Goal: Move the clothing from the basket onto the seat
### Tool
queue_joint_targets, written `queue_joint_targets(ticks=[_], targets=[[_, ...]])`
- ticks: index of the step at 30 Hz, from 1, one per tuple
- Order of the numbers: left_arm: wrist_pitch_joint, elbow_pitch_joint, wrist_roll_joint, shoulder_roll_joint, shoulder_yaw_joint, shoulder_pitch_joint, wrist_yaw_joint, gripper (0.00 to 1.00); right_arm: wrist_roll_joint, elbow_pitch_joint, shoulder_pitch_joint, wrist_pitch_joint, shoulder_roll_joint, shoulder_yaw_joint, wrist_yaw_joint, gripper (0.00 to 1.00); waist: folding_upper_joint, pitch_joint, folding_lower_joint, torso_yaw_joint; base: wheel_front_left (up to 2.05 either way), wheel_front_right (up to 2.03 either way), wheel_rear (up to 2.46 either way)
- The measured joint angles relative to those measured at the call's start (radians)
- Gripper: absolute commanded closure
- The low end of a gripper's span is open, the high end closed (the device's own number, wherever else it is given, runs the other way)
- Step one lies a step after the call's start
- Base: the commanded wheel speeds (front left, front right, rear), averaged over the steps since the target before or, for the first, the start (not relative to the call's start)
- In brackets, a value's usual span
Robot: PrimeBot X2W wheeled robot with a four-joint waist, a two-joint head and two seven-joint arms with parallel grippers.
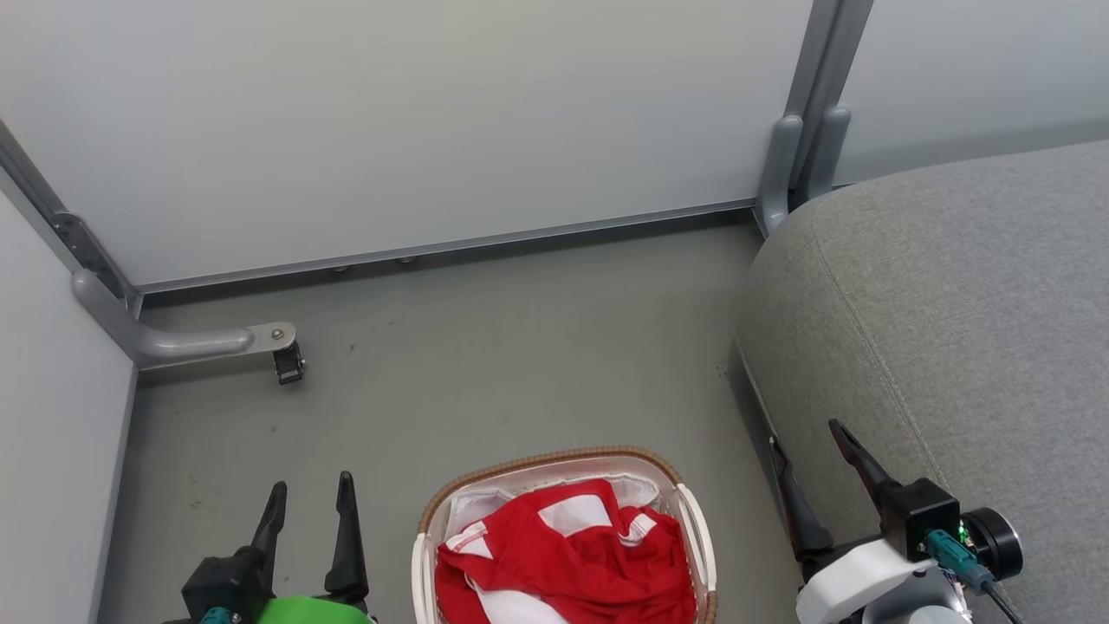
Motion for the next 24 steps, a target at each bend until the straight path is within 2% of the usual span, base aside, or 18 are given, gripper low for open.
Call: queue_joint_targets(ticks=[16,22,24], targets=[[0.000,-0.007,-0.002,0.000,-0.010,-0.001,0.000,0.00,-0.004,-0.008,-0.001,0.000,0.000,-0.004,0.000,0.00,0.0000,0.029,0.0000,-0.004,0.00,0.00,0.00],[0.000,-0.021,0.014,0.000,-0.023,-0.027,0.000,0.00,-0.008,-0.042,-0.033,0.000,0.000,-0.002,0.000,0.00,0.0000,0.075,0.0000,-0.015,0.00,0.00,0.00],[0.000,-0.019,0.054,0.000,-0.042,-0.069,-0.009,0.00,-0.009,-0.072,-0.068,0.000,0.000,-0.019,0.000,0.00,0.0000,0.114,0.0000,-0.024,0.00,0.00,0.00]])
